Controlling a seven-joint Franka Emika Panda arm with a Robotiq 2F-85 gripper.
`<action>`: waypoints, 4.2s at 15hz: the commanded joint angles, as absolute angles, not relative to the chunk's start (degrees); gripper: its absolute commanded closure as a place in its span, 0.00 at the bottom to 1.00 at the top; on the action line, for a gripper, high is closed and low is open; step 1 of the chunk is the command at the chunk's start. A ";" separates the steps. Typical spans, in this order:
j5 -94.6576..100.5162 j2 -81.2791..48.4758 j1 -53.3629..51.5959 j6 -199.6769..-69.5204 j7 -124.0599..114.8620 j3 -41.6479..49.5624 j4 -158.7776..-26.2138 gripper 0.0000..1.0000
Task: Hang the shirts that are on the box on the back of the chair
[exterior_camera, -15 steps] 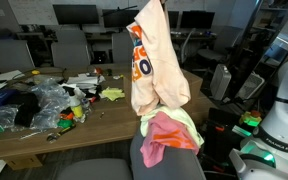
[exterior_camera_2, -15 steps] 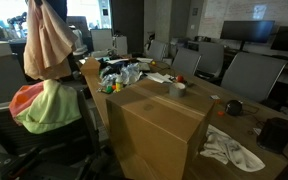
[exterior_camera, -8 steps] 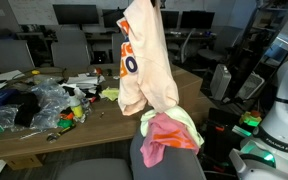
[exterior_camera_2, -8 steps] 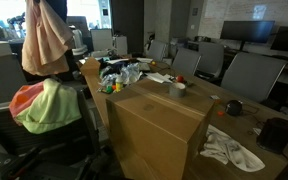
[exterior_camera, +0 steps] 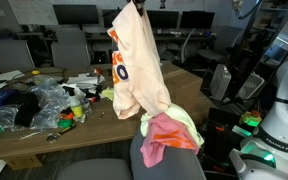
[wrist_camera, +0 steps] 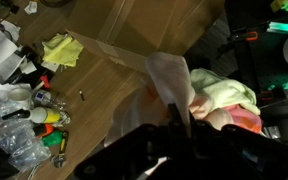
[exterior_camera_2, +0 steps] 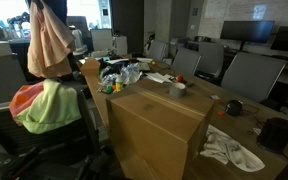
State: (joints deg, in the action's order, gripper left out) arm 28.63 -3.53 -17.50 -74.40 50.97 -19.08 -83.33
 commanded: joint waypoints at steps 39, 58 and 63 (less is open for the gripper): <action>24.02 26.29 -12.01 -117.75 39.37 -9.90 -126.49 0.99; 22.58 28.25 -20.35 -98.14 39.00 -12.95 -129.63 0.99; 18.61 26.82 -20.78 -91.16 43.03 -11.71 -127.20 0.99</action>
